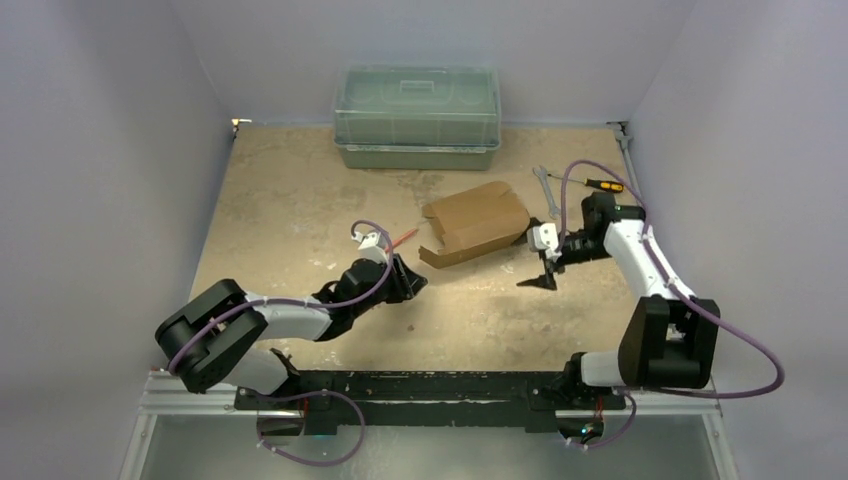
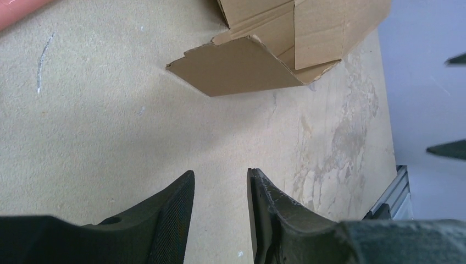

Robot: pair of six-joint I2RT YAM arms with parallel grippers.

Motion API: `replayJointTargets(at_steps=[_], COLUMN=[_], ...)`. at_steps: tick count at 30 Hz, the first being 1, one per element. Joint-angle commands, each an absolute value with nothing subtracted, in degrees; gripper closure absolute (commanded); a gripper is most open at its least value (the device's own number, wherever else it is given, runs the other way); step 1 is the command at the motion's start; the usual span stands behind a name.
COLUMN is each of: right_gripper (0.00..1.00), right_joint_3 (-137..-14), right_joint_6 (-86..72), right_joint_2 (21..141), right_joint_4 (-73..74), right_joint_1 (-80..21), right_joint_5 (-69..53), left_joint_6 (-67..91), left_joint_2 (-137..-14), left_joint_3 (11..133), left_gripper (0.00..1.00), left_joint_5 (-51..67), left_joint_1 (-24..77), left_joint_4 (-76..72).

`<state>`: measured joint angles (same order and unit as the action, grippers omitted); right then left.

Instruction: Fold the paper box

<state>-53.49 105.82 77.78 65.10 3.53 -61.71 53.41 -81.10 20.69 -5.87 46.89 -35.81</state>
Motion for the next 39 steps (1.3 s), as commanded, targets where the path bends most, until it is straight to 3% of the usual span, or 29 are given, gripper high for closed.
replayJointTargets(at_steps=[1,8,13,15,31,39], right_gripper=[0.12,0.13,0.18,0.20,0.38,0.56], right_joint_3=[-66.57,-83.73,-90.85,-91.78,-93.62,-86.91], right_joint_6=[108.84,95.70,91.40,89.40,85.22,82.62], right_joint_2=[80.37,93.74,100.83,102.57,109.50,103.97], right_joint_4=[68.34,66.27,66.92,65.77,69.64,65.16], right_joint_1=[1.60,-7.03,-10.21,-11.16,-14.48,-15.05], right_joint_5=[-61.83,-51.84,-48.28,-47.17,-42.16,-41.29], left_joint_6=[54.73,54.66,56.57,57.53,58.75,59.18], left_joint_2=[-79.30,-73.31,-65.87,-63.06,-55.59,-56.83], left_joint_3=[19.73,19.64,17.53,15.56,10.37,9.69], left_gripper=[0.61,0.56,0.26,0.21,0.28,0.34], left_joint_5=[-5.05,-6.34,-5.94,-4.79,-4.44,-2.94], left_joint_1=[46.67,46.55,44.29,42.68,41.05,41.13], left_joint_4=[-38.84,-34.35,-31.47,-31.48,-29.47,-32.56])
